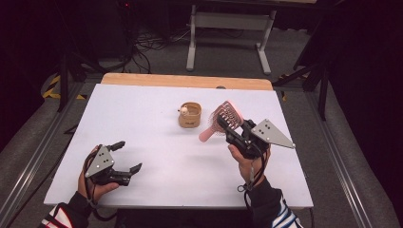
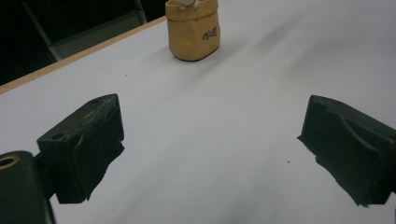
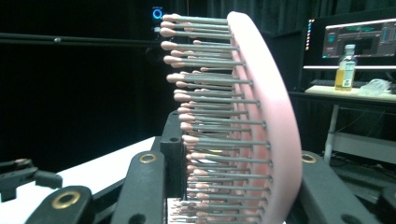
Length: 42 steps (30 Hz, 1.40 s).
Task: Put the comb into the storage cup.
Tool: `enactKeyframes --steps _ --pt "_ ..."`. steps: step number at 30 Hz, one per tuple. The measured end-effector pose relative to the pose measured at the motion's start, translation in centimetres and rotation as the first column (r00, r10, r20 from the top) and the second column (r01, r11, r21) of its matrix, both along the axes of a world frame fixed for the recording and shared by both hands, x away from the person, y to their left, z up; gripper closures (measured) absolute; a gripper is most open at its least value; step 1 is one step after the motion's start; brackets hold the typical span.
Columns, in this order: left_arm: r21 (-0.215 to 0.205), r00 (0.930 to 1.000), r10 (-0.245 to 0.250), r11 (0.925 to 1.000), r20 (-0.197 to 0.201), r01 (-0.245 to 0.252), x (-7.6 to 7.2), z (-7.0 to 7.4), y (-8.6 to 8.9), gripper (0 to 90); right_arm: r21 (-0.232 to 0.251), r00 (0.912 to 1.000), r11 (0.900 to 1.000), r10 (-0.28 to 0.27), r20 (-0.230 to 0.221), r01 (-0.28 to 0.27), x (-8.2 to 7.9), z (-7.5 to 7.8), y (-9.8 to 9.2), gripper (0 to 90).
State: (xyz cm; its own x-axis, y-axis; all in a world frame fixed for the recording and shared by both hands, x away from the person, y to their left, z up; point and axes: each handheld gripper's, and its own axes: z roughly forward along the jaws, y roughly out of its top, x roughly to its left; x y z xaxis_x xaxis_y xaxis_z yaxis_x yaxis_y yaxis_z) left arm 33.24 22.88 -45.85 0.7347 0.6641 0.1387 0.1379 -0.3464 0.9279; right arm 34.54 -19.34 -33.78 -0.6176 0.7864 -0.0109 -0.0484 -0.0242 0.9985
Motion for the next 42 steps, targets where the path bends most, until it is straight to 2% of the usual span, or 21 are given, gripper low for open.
enactKeyframes --steps 11,20,29,42 --pt "-0.001 0.9998 0.012 0.9999 -0.017 -0.012 -0.5 -0.4 1.1 6.2 -0.007 0.9978 1.000 -0.029 0.060 0.030 0.7 2.2 0.0 63.5" --pt "0.003 0.9997 0.011 0.9999 -0.021 -0.011 -0.5 -0.5 1.2 5.6 -0.024 0.9950 0.999 -0.038 0.092 0.040 1.9 4.1 1.1 63.5" --pt "0.006 0.9996 0.007 1.0000 -0.026 -0.007 -0.3 -0.6 1.2 5.6 -0.020 0.9957 0.999 -0.036 0.085 0.038 3.5 4.8 1.9 63.5" --pt "-0.002 0.9999 0.006 1.0000 -0.016 -0.007 -0.5 -0.6 1.1 5.6 -0.023 0.9970 0.998 -0.055 0.053 0.057 6.0 4.4 3.1 63.5"
